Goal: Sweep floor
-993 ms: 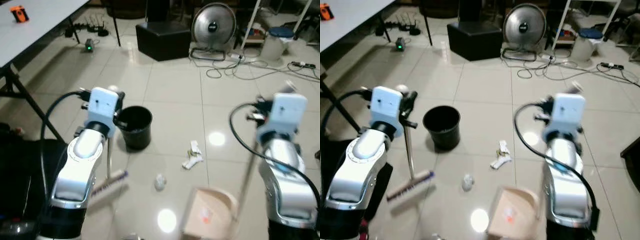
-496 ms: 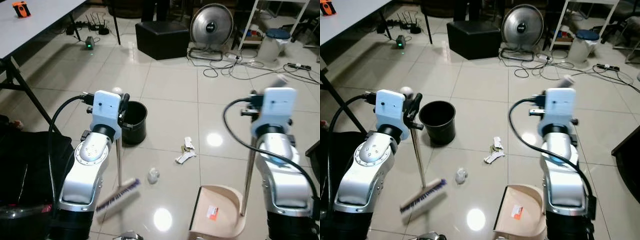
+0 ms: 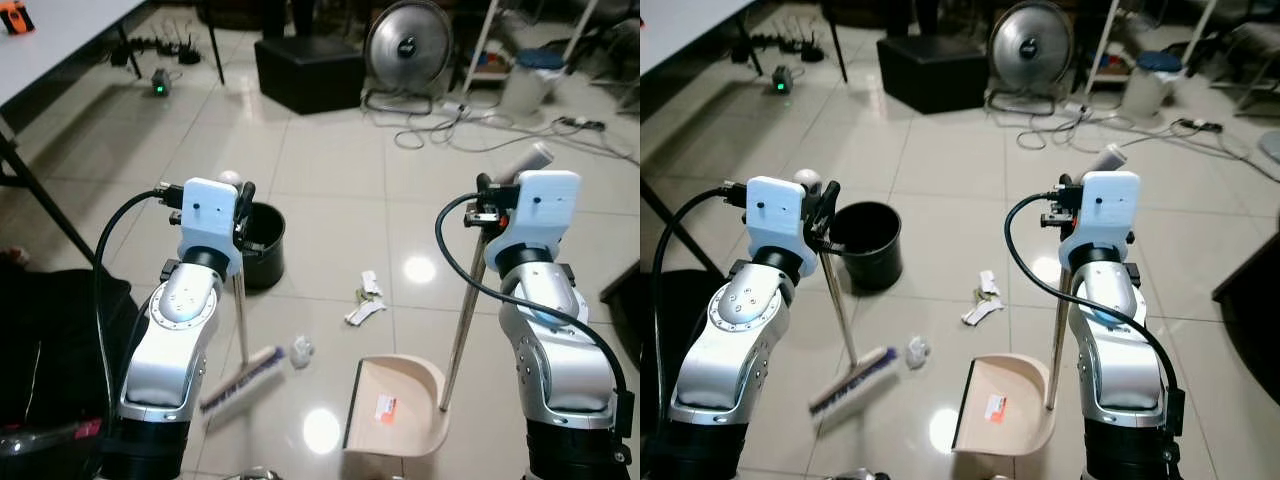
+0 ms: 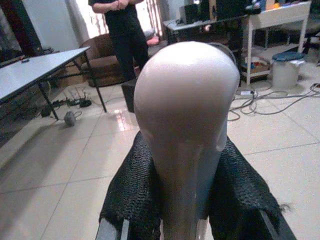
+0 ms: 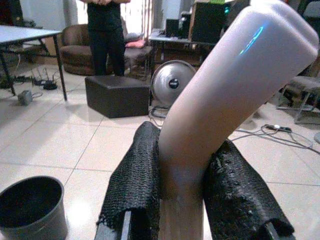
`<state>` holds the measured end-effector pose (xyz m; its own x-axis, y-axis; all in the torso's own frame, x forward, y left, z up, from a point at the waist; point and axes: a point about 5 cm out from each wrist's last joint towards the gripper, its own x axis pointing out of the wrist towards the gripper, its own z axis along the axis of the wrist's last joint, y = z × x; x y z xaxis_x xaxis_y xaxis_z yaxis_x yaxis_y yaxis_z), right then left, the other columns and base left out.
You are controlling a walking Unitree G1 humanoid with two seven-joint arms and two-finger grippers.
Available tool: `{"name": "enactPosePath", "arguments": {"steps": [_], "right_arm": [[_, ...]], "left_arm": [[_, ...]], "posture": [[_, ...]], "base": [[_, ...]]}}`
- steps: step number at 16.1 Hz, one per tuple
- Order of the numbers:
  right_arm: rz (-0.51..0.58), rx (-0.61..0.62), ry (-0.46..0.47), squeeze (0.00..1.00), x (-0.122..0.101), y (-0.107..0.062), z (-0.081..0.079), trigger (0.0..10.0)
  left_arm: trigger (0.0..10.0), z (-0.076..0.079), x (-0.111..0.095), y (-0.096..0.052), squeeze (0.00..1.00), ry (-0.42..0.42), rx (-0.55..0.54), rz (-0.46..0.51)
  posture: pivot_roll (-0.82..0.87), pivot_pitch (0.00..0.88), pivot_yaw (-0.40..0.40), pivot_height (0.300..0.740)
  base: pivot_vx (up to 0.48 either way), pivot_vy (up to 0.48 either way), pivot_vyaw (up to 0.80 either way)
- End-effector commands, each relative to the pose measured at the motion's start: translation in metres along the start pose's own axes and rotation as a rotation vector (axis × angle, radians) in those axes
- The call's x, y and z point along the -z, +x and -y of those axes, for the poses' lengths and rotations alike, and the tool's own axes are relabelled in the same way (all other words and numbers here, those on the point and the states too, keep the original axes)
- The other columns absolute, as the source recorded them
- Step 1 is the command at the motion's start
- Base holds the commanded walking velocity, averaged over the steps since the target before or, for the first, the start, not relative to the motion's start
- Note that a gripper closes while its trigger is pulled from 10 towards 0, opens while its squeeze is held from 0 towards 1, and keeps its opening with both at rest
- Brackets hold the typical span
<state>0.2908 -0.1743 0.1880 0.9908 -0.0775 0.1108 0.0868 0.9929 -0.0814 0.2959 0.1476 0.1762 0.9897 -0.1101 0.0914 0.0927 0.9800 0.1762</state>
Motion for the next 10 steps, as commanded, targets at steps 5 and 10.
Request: {"name": "enactPosePath", "arguments": {"steps": [5, 10], "right_arm": [[0.055, -0.045, -0.058, 0.0, -0.0087, -0.0024, -0.0033, 10.0], [0.061, -0.013, -0.058, 0.0, -0.0063, -0.0036, 0.0004, 10.0]], "left_arm": [[10.0, -0.0037, -0.0085, 0.0011, 0.0, 0.014, -0.012, 0.041], [10.0, -0.0034, -0.0081, 0.0012, 0.0, 0.012, -0.01, 0.042]], "posture": [[0.0, 0.044, 0.017, 0.74], [0.0, 0.029, 0.017, 0.74]], "base": [[0.309, 0.0, 0.28], [0.334, 0.0, 0.32]]}}
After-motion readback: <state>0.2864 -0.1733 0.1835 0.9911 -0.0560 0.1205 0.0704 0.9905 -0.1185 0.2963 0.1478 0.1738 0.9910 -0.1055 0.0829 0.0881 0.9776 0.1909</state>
